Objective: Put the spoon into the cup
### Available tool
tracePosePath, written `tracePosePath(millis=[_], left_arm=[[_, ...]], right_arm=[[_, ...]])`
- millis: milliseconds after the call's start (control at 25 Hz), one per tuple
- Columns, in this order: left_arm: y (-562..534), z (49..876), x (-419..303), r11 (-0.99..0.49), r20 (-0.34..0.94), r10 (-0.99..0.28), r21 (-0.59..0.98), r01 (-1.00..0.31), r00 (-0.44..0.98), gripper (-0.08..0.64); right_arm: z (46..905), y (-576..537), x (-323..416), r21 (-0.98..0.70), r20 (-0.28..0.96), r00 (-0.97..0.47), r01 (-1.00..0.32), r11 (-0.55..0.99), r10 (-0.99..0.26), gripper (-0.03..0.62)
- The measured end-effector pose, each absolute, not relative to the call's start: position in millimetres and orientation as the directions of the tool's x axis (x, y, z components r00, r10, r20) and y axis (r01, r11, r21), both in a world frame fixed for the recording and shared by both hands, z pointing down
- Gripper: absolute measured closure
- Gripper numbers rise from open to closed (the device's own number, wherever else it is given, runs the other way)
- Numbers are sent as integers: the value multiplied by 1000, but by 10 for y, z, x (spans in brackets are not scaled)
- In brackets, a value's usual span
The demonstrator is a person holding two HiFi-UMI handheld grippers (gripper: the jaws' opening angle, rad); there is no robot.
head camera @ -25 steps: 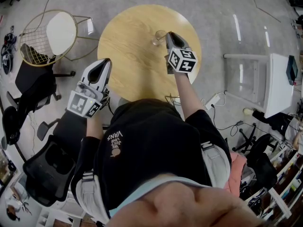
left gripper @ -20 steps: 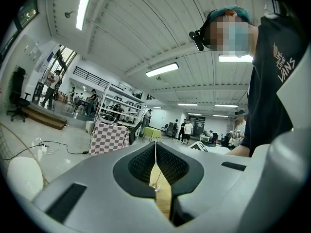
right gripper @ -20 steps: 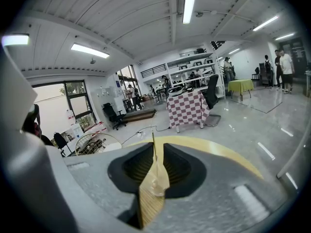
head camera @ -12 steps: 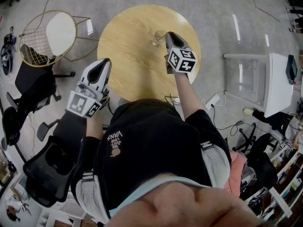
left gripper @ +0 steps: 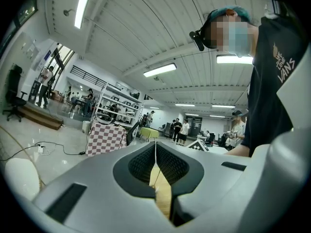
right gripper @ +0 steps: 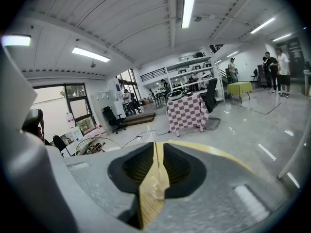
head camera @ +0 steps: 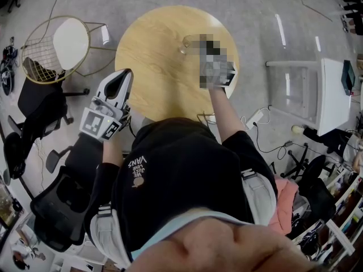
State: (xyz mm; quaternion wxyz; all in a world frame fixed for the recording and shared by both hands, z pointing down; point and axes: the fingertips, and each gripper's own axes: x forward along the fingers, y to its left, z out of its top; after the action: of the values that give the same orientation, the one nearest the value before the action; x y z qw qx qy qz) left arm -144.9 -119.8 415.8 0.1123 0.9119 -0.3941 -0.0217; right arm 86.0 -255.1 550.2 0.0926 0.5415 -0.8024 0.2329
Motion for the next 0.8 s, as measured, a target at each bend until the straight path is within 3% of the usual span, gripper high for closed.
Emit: tracePosePath(millis=[720,800], left_arm=[[-1211,4095,-1446,-697,26,-695,217,-683,718,557],[-1212,4076,-1431,-703,21,-690,216,-677,724,557]], right_arm=[[5306,-2399,873,-268,370,-388,-915,303,-844,541],[5275,-2383,888,-266,365,-384,-916,300,-848,589]])
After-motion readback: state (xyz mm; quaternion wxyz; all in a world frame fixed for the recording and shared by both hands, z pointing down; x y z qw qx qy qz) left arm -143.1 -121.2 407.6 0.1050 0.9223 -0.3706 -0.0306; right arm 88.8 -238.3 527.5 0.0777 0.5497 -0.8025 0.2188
